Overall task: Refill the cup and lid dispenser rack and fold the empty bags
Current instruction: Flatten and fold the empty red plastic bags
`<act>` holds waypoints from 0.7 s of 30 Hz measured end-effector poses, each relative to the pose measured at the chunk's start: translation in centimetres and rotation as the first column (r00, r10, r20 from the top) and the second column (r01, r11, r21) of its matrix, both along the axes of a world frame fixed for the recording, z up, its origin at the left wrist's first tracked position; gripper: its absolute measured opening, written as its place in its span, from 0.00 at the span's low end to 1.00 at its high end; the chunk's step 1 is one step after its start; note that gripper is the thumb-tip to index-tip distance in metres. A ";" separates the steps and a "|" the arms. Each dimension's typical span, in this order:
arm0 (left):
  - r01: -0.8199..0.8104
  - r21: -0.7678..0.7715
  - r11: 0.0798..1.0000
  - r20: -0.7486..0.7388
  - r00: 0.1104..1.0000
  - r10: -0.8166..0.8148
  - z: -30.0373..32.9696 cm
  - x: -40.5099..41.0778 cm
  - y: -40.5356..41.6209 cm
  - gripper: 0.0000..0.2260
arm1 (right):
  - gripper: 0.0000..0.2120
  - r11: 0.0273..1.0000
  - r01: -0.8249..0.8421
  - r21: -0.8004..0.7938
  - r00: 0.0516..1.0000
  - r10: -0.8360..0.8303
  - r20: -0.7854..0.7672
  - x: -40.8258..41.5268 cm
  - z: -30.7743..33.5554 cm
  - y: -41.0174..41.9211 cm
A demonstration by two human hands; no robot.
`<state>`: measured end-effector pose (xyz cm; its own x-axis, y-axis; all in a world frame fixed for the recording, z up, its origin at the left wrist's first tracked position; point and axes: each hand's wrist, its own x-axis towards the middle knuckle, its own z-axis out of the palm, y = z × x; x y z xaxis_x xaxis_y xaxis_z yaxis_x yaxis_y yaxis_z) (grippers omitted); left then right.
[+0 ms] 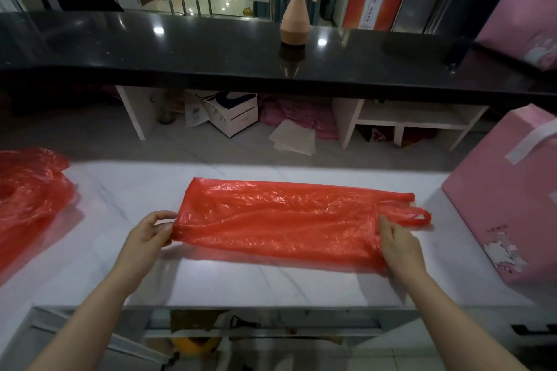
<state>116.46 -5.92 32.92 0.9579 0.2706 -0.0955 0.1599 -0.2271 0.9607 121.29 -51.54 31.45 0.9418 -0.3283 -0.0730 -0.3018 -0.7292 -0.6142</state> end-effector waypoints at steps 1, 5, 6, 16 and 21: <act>0.025 -0.023 0.999 -0.018 1.000 -0.025 -0.2 -0.1 -0.3 0.09 | 0.25 0.994 0.023 0.103 1.000 -0.022 -0.015 -0.1 0.2 0.4; 0.182 0.188 0.965 -0.137 0.978 -0.157 -1.2 -1.0 -1.2 0.28 | 0.09 0.981 -0.022 0.192 0.999 0.030 -0.041 -0.6 0.4 -0.1; 0.197 0.262 0.945 -0.149 0.975 -0.162 -1.4 -1.1 -1.4 0.31 | 0.07 0.982 -0.032 0.188 0.999 0.039 -0.033 -0.6 0.4 -0.4; 0.101 0.413 0.905 -0.120 0.991 -0.055 -1.0 0.8 -2.0 0.30 | 0.06 0.982 0.009 0.190 1.000 -0.006 -0.018 -1.6 0.6 -1.0; 0.058 0.364 0.930 -0.115 0.993 -0.017 -0.6 0.6 -3.0 0.26 | 0.27 0.992 0.049 -0.116 0.981 -0.026 0.194 -1.8 1.9 1.5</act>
<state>117.09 -8.93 32.28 0.9575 0.2704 -0.1003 0.2427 -0.5675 0.7868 119.53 -50.03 33.35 0.9212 -0.3589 0.1502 -0.2152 -0.7915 -0.5720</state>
